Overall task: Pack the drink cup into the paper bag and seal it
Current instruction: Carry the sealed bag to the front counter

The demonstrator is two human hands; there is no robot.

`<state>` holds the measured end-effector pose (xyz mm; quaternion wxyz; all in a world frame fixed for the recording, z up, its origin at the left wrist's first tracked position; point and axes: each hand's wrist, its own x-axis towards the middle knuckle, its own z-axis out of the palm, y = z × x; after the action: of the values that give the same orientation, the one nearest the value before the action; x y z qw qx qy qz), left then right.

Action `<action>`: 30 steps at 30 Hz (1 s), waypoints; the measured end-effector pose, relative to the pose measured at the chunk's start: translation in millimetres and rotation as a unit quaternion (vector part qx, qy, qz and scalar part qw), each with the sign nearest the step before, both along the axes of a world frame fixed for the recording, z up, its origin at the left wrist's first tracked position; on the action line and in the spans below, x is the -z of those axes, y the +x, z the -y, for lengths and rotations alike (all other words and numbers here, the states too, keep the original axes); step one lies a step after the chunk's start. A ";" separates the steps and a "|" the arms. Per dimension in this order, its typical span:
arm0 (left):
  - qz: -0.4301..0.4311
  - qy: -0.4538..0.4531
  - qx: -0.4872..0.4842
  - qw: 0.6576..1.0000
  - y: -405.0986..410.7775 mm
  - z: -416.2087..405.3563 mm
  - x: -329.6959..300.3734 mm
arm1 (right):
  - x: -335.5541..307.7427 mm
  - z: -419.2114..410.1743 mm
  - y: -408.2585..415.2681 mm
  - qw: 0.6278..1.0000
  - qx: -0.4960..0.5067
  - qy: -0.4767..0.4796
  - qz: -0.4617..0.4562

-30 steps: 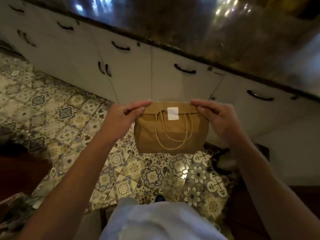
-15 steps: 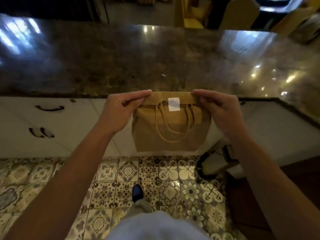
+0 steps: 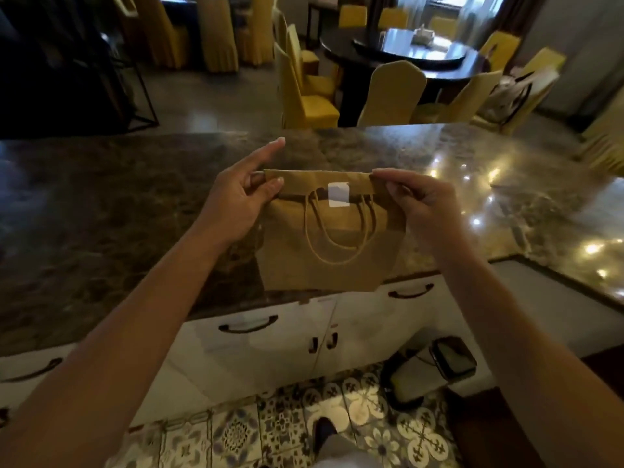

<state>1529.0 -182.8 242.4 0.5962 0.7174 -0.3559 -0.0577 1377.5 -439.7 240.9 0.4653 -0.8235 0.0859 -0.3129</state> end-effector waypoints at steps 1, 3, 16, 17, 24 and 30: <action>-0.001 -0.003 0.002 1.000 11.1 7.8 0.0 | -0.1 7.4 11.7 1.000 0.000 0.001 0.000; 0.001 -0.009 -0.002 1.000 33.2 24.9 0.6 | -1.8 22.8 34.3 1.000 -0.007 0.014 0.006; 0.000 0.010 -0.096 0.995 121.3 106.3 7.1 | 10.0 116.0 162.9 0.997 -0.078 0.002 -0.014; -0.009 0.012 -0.105 0.994 128.5 111.7 9.5 | 10.3 121.3 172.7 0.996 -0.084 0.000 -0.017; -0.035 0.016 -0.117 0.992 149.2 122.6 12.0 | 19.3 136.2 199.4 0.995 -0.100 0.011 -0.027; -0.053 0.023 -0.122 0.991 155.7 124.5 15.8 | 23.4 147.1 210.5 0.992 -0.114 0.042 -0.044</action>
<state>1684.8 -307.3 226.6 0.6001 0.7649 -0.2321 -0.0308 1588.0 -586.8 217.5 0.5277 -0.8207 0.0247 -0.2177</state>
